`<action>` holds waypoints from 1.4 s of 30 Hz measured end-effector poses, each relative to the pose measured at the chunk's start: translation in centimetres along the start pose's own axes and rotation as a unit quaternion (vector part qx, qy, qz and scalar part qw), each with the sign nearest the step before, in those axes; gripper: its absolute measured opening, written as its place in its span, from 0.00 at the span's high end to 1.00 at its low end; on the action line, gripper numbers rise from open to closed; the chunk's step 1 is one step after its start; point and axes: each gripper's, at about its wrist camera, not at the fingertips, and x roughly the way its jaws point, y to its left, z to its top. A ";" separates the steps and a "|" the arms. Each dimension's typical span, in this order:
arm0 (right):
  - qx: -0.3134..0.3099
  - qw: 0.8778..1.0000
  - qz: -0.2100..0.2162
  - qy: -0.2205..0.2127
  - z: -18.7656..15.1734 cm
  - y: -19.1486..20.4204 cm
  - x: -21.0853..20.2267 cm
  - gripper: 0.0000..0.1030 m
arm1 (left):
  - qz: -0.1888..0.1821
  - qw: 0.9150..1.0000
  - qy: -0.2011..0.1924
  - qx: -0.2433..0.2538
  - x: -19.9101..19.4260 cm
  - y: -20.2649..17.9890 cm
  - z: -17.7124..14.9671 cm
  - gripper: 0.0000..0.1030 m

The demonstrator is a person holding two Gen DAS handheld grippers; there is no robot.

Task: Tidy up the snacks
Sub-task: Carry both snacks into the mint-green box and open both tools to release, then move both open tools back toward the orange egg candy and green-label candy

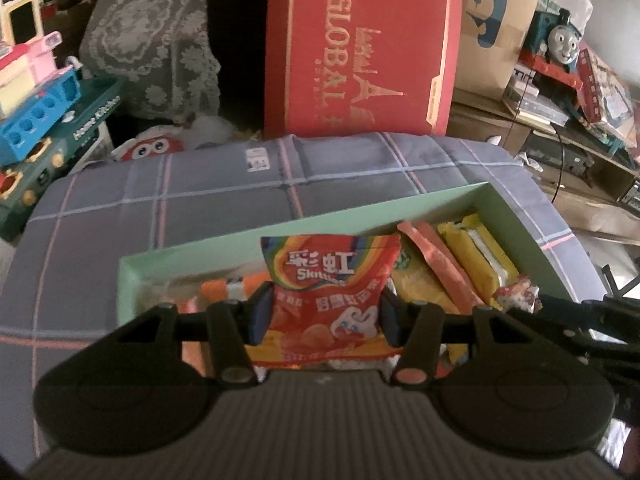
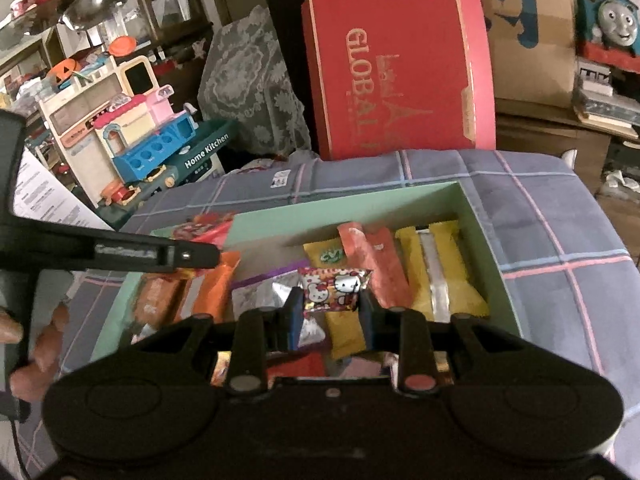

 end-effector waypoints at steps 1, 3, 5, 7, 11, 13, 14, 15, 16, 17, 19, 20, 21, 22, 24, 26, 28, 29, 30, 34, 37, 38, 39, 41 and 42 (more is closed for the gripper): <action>0.000 1.000 0.002 0.001 0.2 0.0 0.4 0.72 | 0.001 1.000 0.002 0.001 0.8 -0.1 0.4 0.49; -0.002 1.000 0.004 0.003 0.5 0.0 1.2 0.71 | 0.003 1.000 0.005 0.003 1.8 -0.3 0.8 0.47; -0.006 1.000 0.006 0.002 0.6 0.2 1.7 0.67 | 0.014 1.000 0.009 0.002 2.8 -0.6 1.2 0.40; -0.010 1.000 0.008 -0.001 0.7 0.4 2.1 0.59 | 0.027 1.000 0.008 0.000 3.2 -0.7 1.4 0.20; -0.001 1.000 0.006 -0.010 0.6 0.5 1.8 0.19 | 0.034 0.999 -0.003 0.002 2.6 -0.8 1.1 0.07; 0.003 1.000 0.006 -0.013 0.4 0.5 1.5 0.19 | 0.038 0.999 -0.003 0.006 2.2 -0.8 0.9 0.06; 0.007 1.000 0.006 -0.012 0.3 0.5 1.3 0.15 | 0.040 0.999 -0.003 0.007 1.9 -0.9 0.7 0.04; 0.010 1.000 0.005 -0.013 0.3 0.4 1.1 0.12 | 0.041 0.999 -0.002 0.007 1.6 -0.9 0.5 0.02; 0.010 1.000 0.001 -0.014 0.2 0.5 0.9 0.09 | 0.041 0.999 -0.002 0.004 1.3 -0.9 0.3 0.02; 0.008 1.000 -0.002 -0.016 0.1 0.5 0.7 0.05 | 0.040 0.999 -0.003 0.003 0.9 -0.9 0.1 0.02; 0.005 1.000 -0.007 -0.018 -0.1 0.6 0.0 0.00 | 0.039 0.999 -0.003 0.003 -0.1 -0.9 -0.5 0.01; 0.004 1.000 -0.008 -0.019 -0.2 0.7 -0.4 0.00 | 0.040 0.999 -0.003 0.003 -0.6 -0.9 -0.8 0.00; 0.003 1.000 -0.008 -0.019 -0.4 0.7 -0.8 0.00 | 0.041 0.999 -0.003 0.003 -1.0 -0.9 -1.1 0.00; 0.003 1.000 -0.009 -0.019 -0.5 0.7 -1.2 0.00 | 0.041 0.999 -0.003 0.003 -1.5 -0.9 -1.5 0.00; 0.001 1.000 -0.011 -0.019 -0.9 0.7 -2.0 0.00 | 0.041 0.999 -0.001 0.003 -2.5 -0.9 -2.3 0.00; 0.001 1.000 -0.012 -0.021 -1.3 0.8 -3.0 0.00 | 0.041 0.999 0.000 0.001 -3.7 -1.0 -3.2 0.00; 0.002 1.000 -0.012 -0.022 -1.8 0.9 -4.1 0.00 | 0.039 0.999 0.000 -0.003 -5.0 -1.0 -4.3 0.00; 0.003 1.000 -0.011 -0.023 -2.0 0.9 -4.6 0.00 | 0.038 0.999 0.000 -0.004 -5.6 -1.0 -4.8 0.00; 0.005 1.000 -0.010 -0.024 -2.3 1.0 -5.2 0.00 | 0.037 0.999 -0.001 -0.006 -6.3 -0.9 -5.3 0.00; 0.011 1.000 -0.007 -0.028 -3.7 1.4 -7.3 0.00 | 0.036 0.999 -0.002 -0.012 -8.8 -0.7 -7.9 0.00; 0.011 1.000 -0.005 -0.026 -4.8 1.8 -8.4 0.00 | 0.031 0.999 0.002 -0.019 -10.3 -0.7 -9.9 0.00; 0.011 1.000 -0.005 -0.026 -5.1 1.9 -8.7 0.00 | 0.029 0.999 0.004 -0.021 -10.8 -0.7 -10.6 0.00; 0.011 1.000 -0.004 -0.025 -5.5 2.0 -9.1 0.00 | 0.027 0.999 0.006 -0.023 -11.1 -0.7 -11.2 0.00; 0.013 1.000 -0.004 -0.022 -6.3 2.2 -9.6 0.00 | 0.028 0.999 0.010 -0.027 -11.7 -0.8 -12.3 0.00; 0.014 1.000 -0.004 -0.020 -6.7 2.2 -9.8 0.00 | 0.030 0.999 0.013 -0.027 -11.8 -0.8 -12.8 0.00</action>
